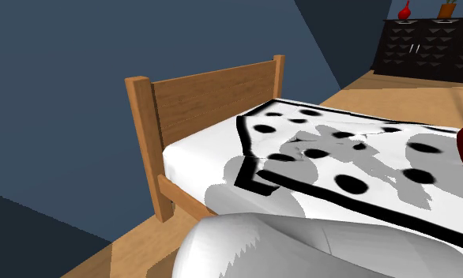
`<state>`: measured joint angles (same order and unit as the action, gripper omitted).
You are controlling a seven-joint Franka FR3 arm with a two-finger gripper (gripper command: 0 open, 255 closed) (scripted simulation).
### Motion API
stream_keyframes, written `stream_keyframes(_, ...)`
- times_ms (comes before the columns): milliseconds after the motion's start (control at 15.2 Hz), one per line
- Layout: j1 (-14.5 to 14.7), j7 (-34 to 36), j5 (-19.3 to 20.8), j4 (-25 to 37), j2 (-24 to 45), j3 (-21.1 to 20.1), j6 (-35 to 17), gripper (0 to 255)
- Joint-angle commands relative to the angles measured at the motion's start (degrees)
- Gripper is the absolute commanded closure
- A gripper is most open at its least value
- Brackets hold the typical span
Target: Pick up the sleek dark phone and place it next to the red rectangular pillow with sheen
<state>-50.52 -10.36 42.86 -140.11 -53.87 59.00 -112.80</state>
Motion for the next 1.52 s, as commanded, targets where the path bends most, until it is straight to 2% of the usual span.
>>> stream_keyframes(0, 0.12, 0.24, 0.92, -1.08, 0.28, 1.30, -1.61, 255)
stream_keyframes(726, 1.18, 1.33, 5.98, -5.70, 2.31, 8.64, -9.67, 255)
stream_keyframes(1254, 3.48, 2.50, 10.22, -8.07, 4.84, 15.53, -16.20, 255)
stream_keyframes(1452, 3.48, 2.51, 10.24, -8.07, 4.82, 15.54, -16.19, 255)
